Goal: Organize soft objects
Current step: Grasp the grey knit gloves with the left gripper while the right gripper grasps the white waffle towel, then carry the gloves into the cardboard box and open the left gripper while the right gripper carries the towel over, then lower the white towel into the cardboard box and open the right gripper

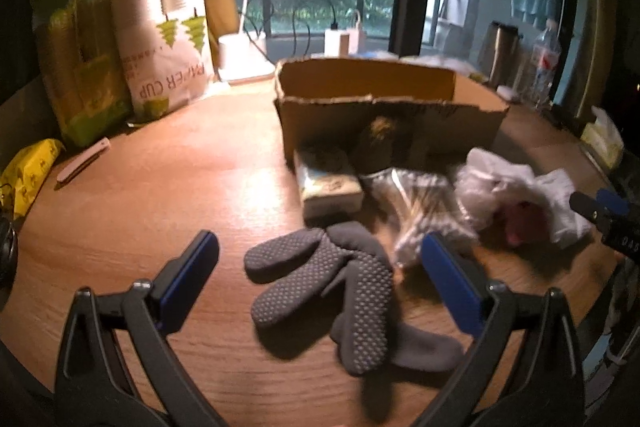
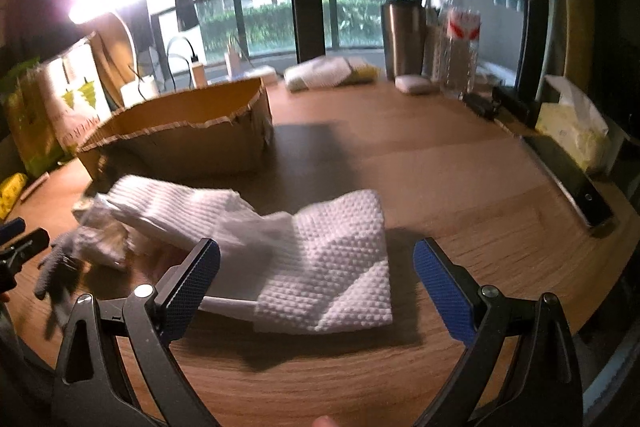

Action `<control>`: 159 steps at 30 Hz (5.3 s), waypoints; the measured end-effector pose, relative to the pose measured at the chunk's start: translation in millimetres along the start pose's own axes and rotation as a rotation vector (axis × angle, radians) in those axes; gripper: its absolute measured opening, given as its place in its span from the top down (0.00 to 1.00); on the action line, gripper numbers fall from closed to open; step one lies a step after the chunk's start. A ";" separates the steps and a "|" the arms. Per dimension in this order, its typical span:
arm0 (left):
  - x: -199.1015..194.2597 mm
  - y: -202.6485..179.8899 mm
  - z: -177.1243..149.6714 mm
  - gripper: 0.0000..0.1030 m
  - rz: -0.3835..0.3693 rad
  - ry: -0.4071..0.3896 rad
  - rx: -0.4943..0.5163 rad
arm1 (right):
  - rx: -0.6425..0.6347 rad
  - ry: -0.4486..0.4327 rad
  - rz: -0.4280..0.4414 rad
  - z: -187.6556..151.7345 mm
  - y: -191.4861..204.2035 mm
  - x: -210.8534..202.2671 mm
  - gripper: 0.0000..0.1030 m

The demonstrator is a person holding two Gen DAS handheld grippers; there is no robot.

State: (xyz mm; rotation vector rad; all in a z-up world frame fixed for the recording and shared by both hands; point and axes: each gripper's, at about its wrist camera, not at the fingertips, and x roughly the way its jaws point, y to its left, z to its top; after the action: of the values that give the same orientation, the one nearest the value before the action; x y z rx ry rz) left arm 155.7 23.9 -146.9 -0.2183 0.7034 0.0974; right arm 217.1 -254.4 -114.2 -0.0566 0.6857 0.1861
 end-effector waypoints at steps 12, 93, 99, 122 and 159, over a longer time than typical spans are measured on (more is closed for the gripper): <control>28.3 -1.4 -5.4 0.25 -0.011 0.103 0.054 | -0.089 0.118 -0.027 -13.4 2.1 31.6 0.15; 56.3 -89.3 167.6 0.70 -0.282 -0.120 0.106 | -0.119 -0.072 0.271 139.2 20.0 60.1 0.79; 97.1 -101.8 169.4 0.69 -0.290 -0.043 0.076 | -0.107 -0.066 0.273 139.5 8.0 66.9 0.79; 77.7 -42.4 172.8 0.27 -0.243 -0.022 0.025 | -0.190 0.016 0.255 144.2 64.8 94.7 0.79; -3.4 25.5 125.9 0.19 -0.137 -0.110 -0.063 | -0.322 0.058 0.258 138.6 122.6 89.9 0.26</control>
State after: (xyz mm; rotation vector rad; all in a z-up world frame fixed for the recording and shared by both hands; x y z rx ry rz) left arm 228.3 77.8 -55.6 -0.3186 0.5746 0.0005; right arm 348.6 -104.6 -62.9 -0.2839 0.7146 0.5439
